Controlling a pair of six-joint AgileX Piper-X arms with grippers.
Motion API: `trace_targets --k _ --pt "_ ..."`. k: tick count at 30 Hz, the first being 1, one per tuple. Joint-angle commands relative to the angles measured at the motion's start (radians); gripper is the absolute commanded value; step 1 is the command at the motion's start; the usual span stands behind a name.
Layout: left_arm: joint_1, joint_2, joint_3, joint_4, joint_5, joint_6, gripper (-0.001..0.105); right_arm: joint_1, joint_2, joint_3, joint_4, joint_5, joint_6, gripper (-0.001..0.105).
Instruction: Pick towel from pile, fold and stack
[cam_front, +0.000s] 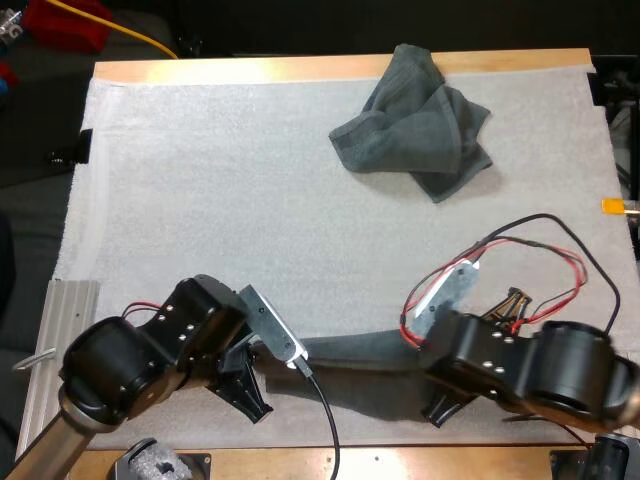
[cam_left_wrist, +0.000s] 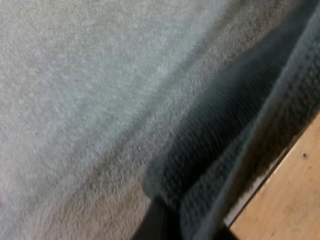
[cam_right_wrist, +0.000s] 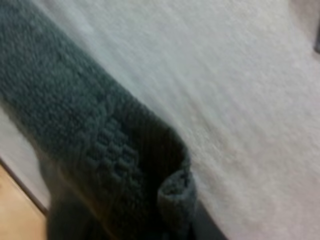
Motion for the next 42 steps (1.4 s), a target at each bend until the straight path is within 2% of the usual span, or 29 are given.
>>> trace_targets --k 1,8,10,13,17,22,25,29,37,42 --pt "-0.004 -0.005 0.011 -0.023 -0.024 -0.011 0.001 0.0 0.009 0.018 -0.002 0.04 -0.018 0.001" --pt "-0.004 -0.002 0.115 -0.163 -0.035 -0.009 0.001 -0.077 0.059 0.092 -0.136 0.094 -0.074 0.001" --pt "-0.003 0.006 0.133 -0.208 -0.073 -0.009 0.001 -0.118 0.075 0.099 -0.189 0.094 -0.1 0.001" --pt "0.0 0.033 0.143 -0.265 -0.117 -0.006 0.001 -0.18 0.099 0.099 -0.252 0.083 -0.136 0.001" --pt "0.003 0.095 0.144 -0.304 -0.128 0.003 0.001 -0.237 0.129 0.099 -0.31 0.03 -0.174 0.001" --pt "0.006 0.192 0.144 -0.351 -0.231 0.013 0.001 -0.305 0.177 0.099 -0.403 0.025 -0.217 0.001" --pt "0.036 0.231 0.144 -0.386 -0.241 0.017 0.001 -0.341 0.198 0.099 -0.432 0.008 -0.227 0.001" --pt "0.116 0.274 0.144 -0.439 -0.207 0.04 0.001 -0.386 0.228 0.099 -0.461 -0.026 -0.246 0.001" --pt "0.257 0.368 0.144 -0.55 -0.014 0.086 0.001 -0.456 0.303 0.099 -0.563 -0.08 -0.253 0.001" --pt "0.278 0.446 0.144 -0.582 -0.013 0.109 0.001 -0.48 0.344 0.099 -0.624 -0.08 -0.25 0.001"
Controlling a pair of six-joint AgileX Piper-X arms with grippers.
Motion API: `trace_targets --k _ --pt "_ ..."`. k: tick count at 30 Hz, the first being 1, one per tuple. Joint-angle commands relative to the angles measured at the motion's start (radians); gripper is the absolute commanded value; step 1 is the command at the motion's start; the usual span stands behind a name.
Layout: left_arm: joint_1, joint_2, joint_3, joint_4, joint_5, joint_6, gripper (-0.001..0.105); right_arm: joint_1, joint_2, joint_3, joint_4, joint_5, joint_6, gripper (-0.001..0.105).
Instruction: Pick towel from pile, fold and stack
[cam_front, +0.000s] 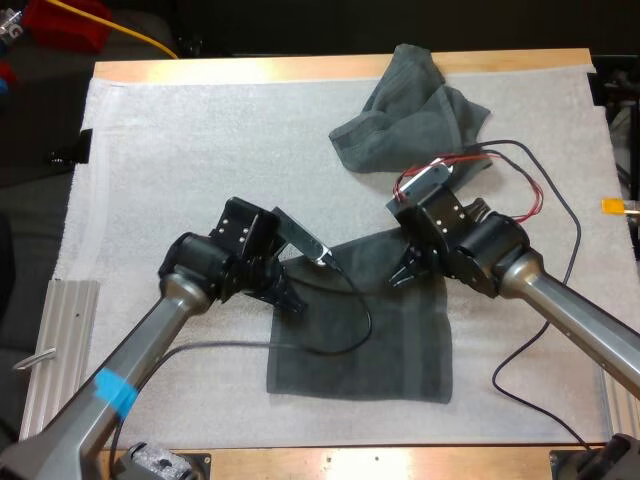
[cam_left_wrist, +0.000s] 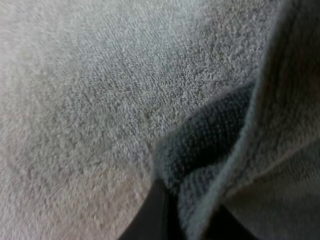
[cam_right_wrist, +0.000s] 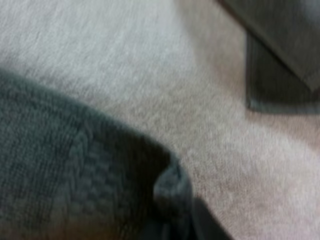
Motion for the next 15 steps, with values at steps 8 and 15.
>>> trace_targets --k 8,15 --pt "0.006 0.093 -0.001 -0.114 -0.015 0.045 0.001 -0.042 0.071 -0.002 -0.052 0.006 0.011 0.001" --pt "0.006 0.146 -0.006 -0.192 -0.051 0.089 0.001 -0.082 0.131 -0.002 -0.097 0.006 0.033 0.001"
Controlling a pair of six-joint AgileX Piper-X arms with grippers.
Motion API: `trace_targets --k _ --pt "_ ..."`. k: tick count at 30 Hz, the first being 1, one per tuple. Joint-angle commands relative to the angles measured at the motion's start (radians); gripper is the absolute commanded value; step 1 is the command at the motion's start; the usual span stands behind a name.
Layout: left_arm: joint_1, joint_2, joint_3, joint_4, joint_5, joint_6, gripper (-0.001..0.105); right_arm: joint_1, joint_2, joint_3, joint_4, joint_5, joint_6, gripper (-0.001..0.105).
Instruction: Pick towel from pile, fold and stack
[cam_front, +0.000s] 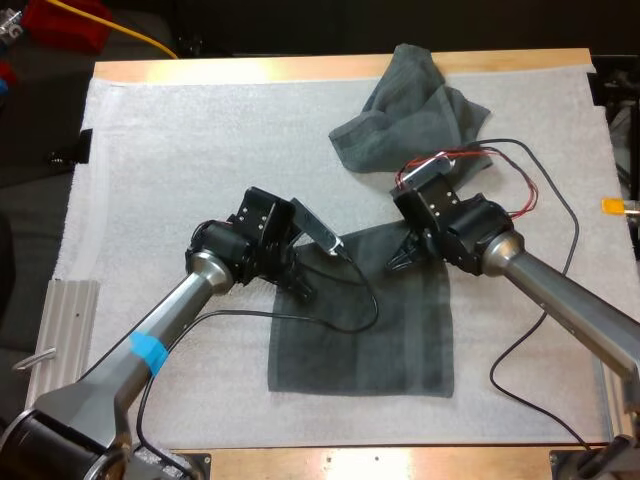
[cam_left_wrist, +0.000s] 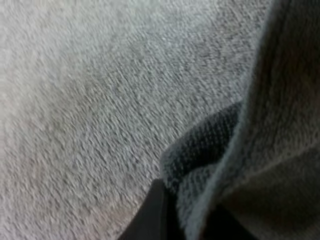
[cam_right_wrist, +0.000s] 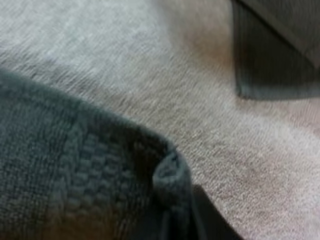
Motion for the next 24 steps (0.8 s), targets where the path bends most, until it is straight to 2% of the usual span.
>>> trace_targets --k 1,4,10,12,14,17,19,21,22,24 --pt "0.002 0.004 -0.007 -0.019 -0.031 0.022 0.001 -0.012 0.007 -0.002 -0.018 0.002 0.005 0.001" --pt "0.002 0.022 -0.007 -0.042 -0.071 0.049 0.001 -0.02 0.033 -0.002 -0.044 0.003 0.009 0.001" --pt "0.002 0.061 -0.007 -0.103 -0.074 0.061 0.002 -0.021 0.078 -0.002 -0.099 0.031 0.011 0.001" --pt "0.002 0.068 -0.007 -0.122 -0.089 0.072 0.006 -0.021 0.09 -0.002 -0.109 0.033 0.011 0.001" --pt "0.002 0.07 -0.007 -0.152 -0.121 0.083 0.014 -0.021 0.099 -0.002 -0.124 0.043 0.015 0.001" --pt "0.002 0.07 -0.007 -0.215 -0.2 0.088 0.035 -0.021 0.112 -0.002 -0.148 0.097 0.049 0.004" --pt "0.002 0.07 -0.007 -0.245 -0.259 0.087 0.053 -0.021 0.116 -0.002 -0.162 0.125 0.08 0.013" --pt "0.002 0.07 -0.007 -0.259 -0.303 0.095 0.065 -0.021 0.116 -0.002 -0.18 0.141 0.091 0.024" --pt "0.002 0.07 -0.007 -0.265 -0.331 0.099 0.07 -0.021 0.116 -0.002 -0.194 0.163 0.093 0.032" --pt "0.002 0.07 -0.007 -0.267 -0.376 0.102 0.069 -0.021 0.116 -0.002 -0.219 0.222 0.094 0.045"
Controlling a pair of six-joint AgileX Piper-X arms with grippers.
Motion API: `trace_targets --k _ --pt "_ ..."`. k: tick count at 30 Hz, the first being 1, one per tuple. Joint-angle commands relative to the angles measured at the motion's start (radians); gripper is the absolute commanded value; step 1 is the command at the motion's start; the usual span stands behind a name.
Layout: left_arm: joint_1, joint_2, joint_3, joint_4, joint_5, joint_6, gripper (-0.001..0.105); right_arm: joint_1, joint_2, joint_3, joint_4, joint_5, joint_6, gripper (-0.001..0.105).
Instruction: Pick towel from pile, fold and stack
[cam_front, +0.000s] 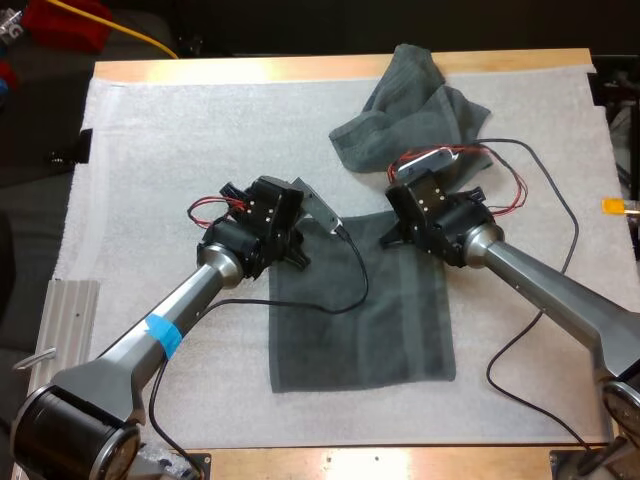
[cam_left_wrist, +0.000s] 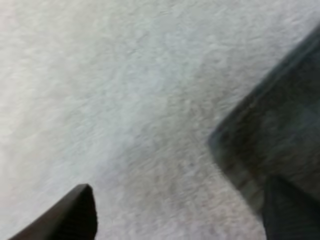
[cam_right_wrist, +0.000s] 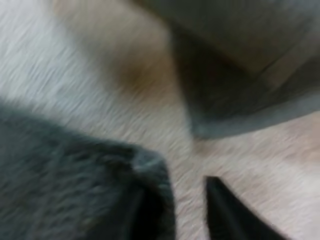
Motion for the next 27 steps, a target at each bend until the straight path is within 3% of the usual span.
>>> trace_targets --k 1,4,7,15,20,27 --pt "0.002 -0.002 -0.007 -0.013 -0.068 0.001 0.069 -0.005 -0.003 -0.002 -0.02 0.061 0.003 0.054" --pt "0.002 -0.006 -0.007 0.0 -0.163 0.001 0.068 -0.005 -0.003 -0.002 -0.027 0.174 0.003 0.076" --pt "0.002 -0.031 -0.007 0.031 -0.166 0.001 0.068 -0.005 -0.003 -0.002 -0.027 0.238 -0.002 0.084" --pt "0.002 -0.122 -0.007 0.059 -0.154 -0.006 0.068 -0.005 -0.012 -0.002 -0.027 0.229 -0.013 0.084" --pt "0.002 -0.168 -0.007 0.078 -0.098 -0.02 0.068 -0.005 -0.021 -0.004 -0.027 0.1 -0.008 0.084" --pt "0.002 -0.178 -0.007 0.118 -0.056 -0.029 0.068 -0.026 -0.021 -0.004 -0.021 -0.022 0.082 0.084"
